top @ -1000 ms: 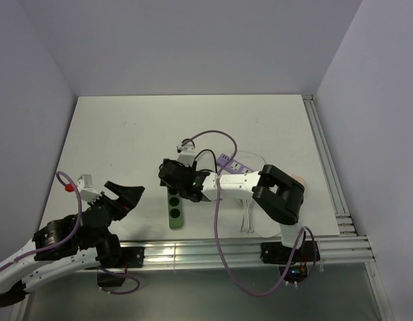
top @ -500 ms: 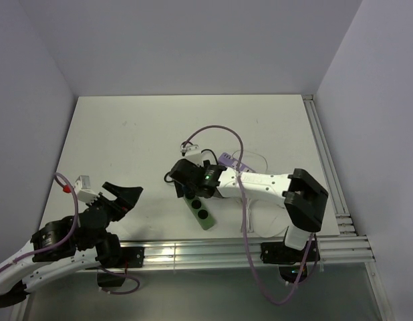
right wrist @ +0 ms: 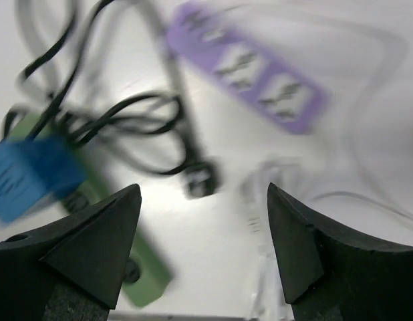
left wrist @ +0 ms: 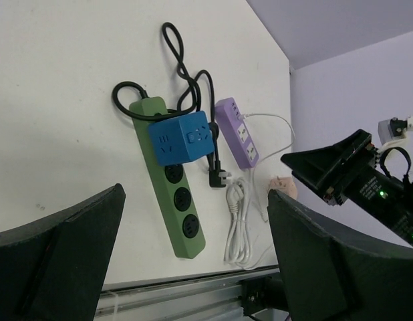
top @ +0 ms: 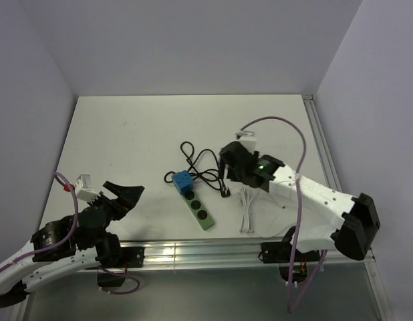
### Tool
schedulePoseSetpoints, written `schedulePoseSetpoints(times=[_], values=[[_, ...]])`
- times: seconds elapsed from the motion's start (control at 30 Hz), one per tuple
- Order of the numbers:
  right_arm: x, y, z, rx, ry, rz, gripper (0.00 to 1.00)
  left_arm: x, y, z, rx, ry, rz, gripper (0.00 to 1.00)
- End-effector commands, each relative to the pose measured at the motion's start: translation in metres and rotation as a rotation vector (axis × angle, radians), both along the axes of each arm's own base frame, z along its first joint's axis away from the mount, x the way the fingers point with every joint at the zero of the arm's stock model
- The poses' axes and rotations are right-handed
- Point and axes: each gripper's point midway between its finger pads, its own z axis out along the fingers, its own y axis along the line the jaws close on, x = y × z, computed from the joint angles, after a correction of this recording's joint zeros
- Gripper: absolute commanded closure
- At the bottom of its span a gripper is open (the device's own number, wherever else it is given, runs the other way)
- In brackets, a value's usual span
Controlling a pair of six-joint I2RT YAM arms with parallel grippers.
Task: Insert the plug
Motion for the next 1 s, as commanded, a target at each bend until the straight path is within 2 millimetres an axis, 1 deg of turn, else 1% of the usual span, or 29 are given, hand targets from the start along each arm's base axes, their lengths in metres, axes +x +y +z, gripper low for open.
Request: schedulePoseSetpoints(times=[0.0,0.03,0.07,0.1,0.13,0.23,0.27,0.3,0.33,0.37,0.47,0.53,0.6,0.63,0.7,0.77,0.87,0.9,0.97], values=[[0.006,-0.068,0.006,0.000,-0.018,-0.226,0.18,0.001,-0.015,0.011,-0.014,-0.032,-0.049,0.06],[0.012,-0.092,0.006,0.005,-0.021,-0.312,0.18,0.002,-0.021,0.012,-0.011,-0.033,-0.059,0.06],[0.008,-0.107,0.007,0.011,-0.026,-0.352,0.18,0.002,-0.025,0.011,-0.001,-0.032,-0.075,0.06],[0.008,-0.118,0.006,0.020,-0.019,-0.383,0.18,0.002,-0.027,0.011,0.003,-0.032,-0.077,0.05],[0.011,-0.140,0.004,0.021,-0.016,-0.459,0.18,0.003,-0.031,0.008,0.019,-0.026,-0.085,0.05],[0.007,-0.173,-0.005,0.028,0.000,-0.557,0.17,0.004,-0.041,0.009,0.025,-0.033,-0.112,0.05],[0.007,-0.192,-0.011,0.028,0.017,-0.631,0.17,0.004,-0.044,0.010,0.025,-0.042,-0.122,0.05],[0.008,-0.200,-0.015,0.032,0.026,-0.654,0.16,0.004,-0.045,0.009,0.027,-0.044,-0.128,0.05],[0.007,-0.204,-0.025,0.040,0.058,-0.659,0.16,0.004,-0.046,0.010,0.028,-0.047,-0.130,0.05],[0.009,-0.219,-0.027,0.043,0.059,-0.716,0.16,0.004,-0.047,0.011,0.029,-0.053,-0.136,0.05],[0.009,-0.245,-0.041,0.004,0.106,-0.806,0.16,0.003,-0.046,0.011,0.029,-0.056,-0.144,0.05],[0.006,-0.251,-0.053,-0.017,0.153,-0.809,0.16,0.002,-0.046,0.012,0.017,-0.058,-0.150,0.05],[0.005,-0.270,-0.059,-0.020,0.166,-0.855,0.16,0.001,-0.046,0.010,0.004,-0.060,-0.153,0.05],[0.003,-0.276,-0.062,-0.028,0.173,-0.874,0.16,0.000,-0.046,0.006,0.003,-0.056,-0.155,0.05],[0.004,-0.282,-0.065,-0.022,0.178,-0.892,0.17,0.000,-0.047,0.007,-0.015,-0.066,-0.158,0.05],[0.005,-0.284,-0.067,-0.028,0.188,-0.902,0.17,0.000,-0.047,0.006,-0.014,-0.070,-0.161,0.04],[0.005,-0.285,-0.078,-0.048,0.222,-0.904,0.17,0.000,-0.048,0.008,-0.009,-0.077,-0.165,0.04],[0.003,-0.285,-0.086,-0.048,0.244,-0.902,0.18,0.000,-0.048,0.008,-0.002,-0.076,-0.166,0.04],[0.008,-0.281,-0.093,-0.026,0.245,-0.891,0.18,0.001,-0.049,0.009,0.006,-0.079,-0.169,0.04]])
